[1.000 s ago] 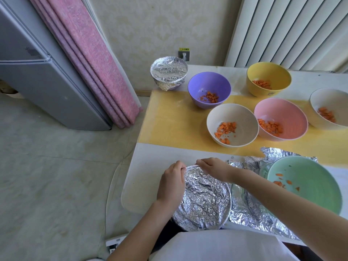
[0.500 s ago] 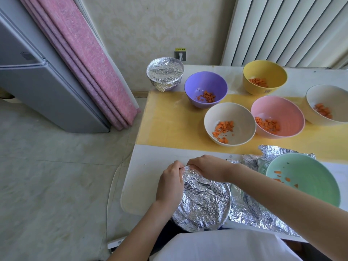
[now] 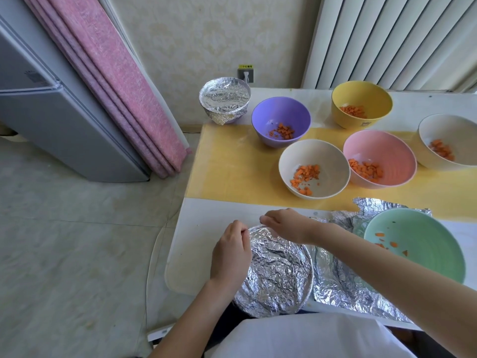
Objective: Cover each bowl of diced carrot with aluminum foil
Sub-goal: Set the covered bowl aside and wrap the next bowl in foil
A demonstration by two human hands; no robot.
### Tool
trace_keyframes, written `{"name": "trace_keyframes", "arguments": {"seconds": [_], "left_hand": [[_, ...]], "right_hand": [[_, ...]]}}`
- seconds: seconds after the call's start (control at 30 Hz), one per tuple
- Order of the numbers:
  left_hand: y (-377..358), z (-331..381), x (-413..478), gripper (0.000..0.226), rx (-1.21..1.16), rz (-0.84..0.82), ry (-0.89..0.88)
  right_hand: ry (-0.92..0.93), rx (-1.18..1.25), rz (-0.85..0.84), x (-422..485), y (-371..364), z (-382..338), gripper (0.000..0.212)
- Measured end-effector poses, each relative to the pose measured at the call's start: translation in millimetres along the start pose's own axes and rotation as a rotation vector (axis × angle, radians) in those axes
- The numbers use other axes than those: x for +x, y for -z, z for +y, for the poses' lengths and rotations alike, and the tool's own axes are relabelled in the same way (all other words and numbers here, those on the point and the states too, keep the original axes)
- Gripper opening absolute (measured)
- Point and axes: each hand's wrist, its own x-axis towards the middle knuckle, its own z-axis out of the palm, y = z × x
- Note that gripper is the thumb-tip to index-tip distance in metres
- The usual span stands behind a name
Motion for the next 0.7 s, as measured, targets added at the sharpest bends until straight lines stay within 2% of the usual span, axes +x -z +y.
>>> {"name": "trace_keyframes", "arguments": {"seconds": [0.17, 0.4, 0.7], "left_hand": [[0, -1, 0, 0.014, 0.012, 0.002, -0.003], [0, -2, 5, 0.015, -0.005, -0.025, -0.026], [-3, -1, 10, 0.014, -0.123, -0.136, 0.0]], "right_hand": [[-0.039, 0.049, -0.093, -3, -1, 3, 0.047], [-0.007, 0.055, -0.076, -1, -2, 2, 0.04], [0.131, -0.12, -0.008, -2, -6, 6, 0.028]]}}
